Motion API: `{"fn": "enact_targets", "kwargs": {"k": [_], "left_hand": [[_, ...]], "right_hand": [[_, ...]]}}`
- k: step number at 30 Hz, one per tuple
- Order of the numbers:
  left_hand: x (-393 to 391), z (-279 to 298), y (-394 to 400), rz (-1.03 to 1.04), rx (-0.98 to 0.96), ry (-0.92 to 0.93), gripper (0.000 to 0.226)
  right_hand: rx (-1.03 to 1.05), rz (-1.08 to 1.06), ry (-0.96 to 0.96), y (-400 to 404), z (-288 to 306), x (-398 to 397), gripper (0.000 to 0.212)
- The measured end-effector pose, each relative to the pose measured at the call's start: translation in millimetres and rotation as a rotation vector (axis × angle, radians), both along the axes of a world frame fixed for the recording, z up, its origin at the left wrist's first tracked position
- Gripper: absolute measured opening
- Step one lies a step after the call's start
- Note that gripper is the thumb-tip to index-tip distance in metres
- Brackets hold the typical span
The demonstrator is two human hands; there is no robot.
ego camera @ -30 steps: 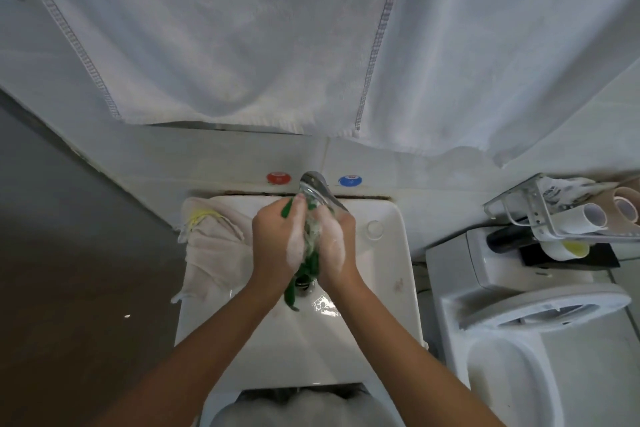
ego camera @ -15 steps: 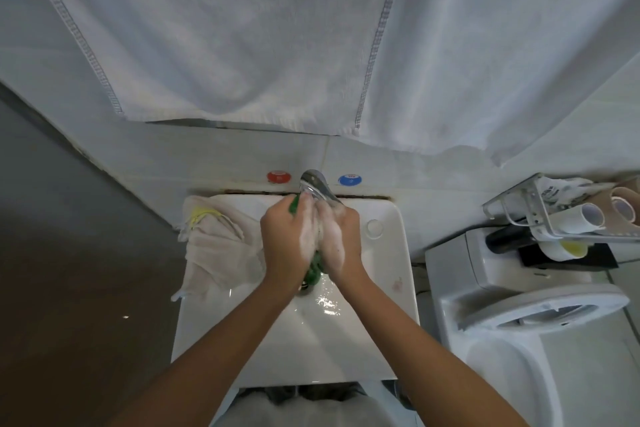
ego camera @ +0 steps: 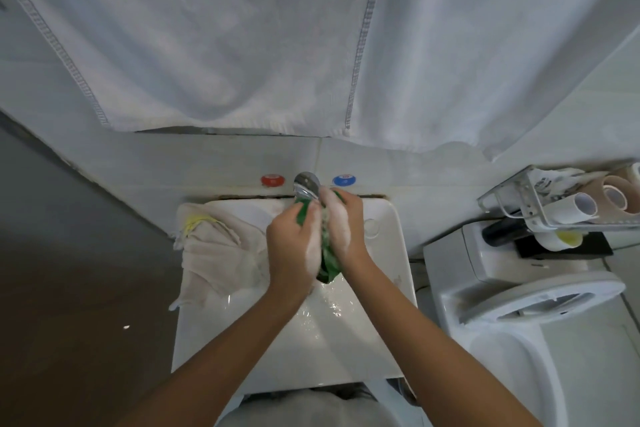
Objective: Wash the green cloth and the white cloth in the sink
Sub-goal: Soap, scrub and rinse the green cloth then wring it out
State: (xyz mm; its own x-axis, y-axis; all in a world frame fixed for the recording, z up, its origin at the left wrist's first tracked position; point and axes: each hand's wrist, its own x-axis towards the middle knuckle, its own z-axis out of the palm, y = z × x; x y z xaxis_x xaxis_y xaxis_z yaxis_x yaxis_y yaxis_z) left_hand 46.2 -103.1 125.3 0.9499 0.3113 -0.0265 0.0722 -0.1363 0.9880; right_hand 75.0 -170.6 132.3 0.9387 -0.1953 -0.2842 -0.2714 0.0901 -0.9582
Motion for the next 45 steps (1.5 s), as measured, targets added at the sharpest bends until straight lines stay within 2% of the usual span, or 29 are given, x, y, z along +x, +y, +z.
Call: {"fn": "enact_targets", "kwargs": {"k": [2,4,6,7,9,10,13,16,19,24,27,30,33,37,40,45], "left_hand": [[3,-1,4,-0.020,0.042,-0.022,0.031],[18,-6,17,0.020,0.047,0.031,0.032],[27,-7,31,0.020,0.031,0.062,0.031],[27,-7,35,0.001,0.040,0.056,0.030],[23,-2,42,-0.041,0.072,0.031,0.029],[21,3,45,-0.056,0.083,0.016,0.031],[19,9,53,-0.097,0.138,-0.024,0.039],[15,12,59,-0.148,0.193,-0.022,0.039],[8,10,68,-0.221,0.296,0.004,0.032],[-4,9,83,-0.525,0.442,0.173,0.024],[-7,15,88,-0.669,0.281,0.272,0.018],[-7,13,93,-0.758,0.248,0.329,0.030],[-5,10,96,-0.760,0.256,0.356,0.030],[-4,13,98,-0.735,0.122,0.443,0.024],[-5,13,98,-0.736,0.063,0.481,0.028],[-5,10,94,-0.717,0.034,0.469,0.038]], "right_hand": [[0.081,-0.013,0.039,3,2,-3,0.037],[0.111,0.073,0.051,9,3,-18,0.028],[0.000,0.203,0.034,7,6,-32,0.012],[-0.040,0.256,0.026,3,8,-35,0.011],[-0.091,0.344,0.045,-10,9,-33,0.037],[-0.137,0.405,0.058,-16,9,-31,0.044],[-0.291,0.583,0.053,-26,9,-32,0.022],[-0.274,0.633,0.085,-34,10,-33,0.003],[-0.241,0.679,0.144,-46,13,-27,0.006],[-0.175,0.648,0.127,-59,12,-22,0.012],[-0.118,0.549,0.053,-60,11,-21,0.008],[-0.079,0.434,-0.001,-57,9,-21,0.005],[-0.014,0.347,-0.019,-52,9,-21,0.003],[0.072,0.254,-0.025,-49,9,-22,0.013],[0.062,0.252,-0.039,-49,10,-21,0.004],[0.034,0.258,-0.055,-52,11,-19,0.008]]}}
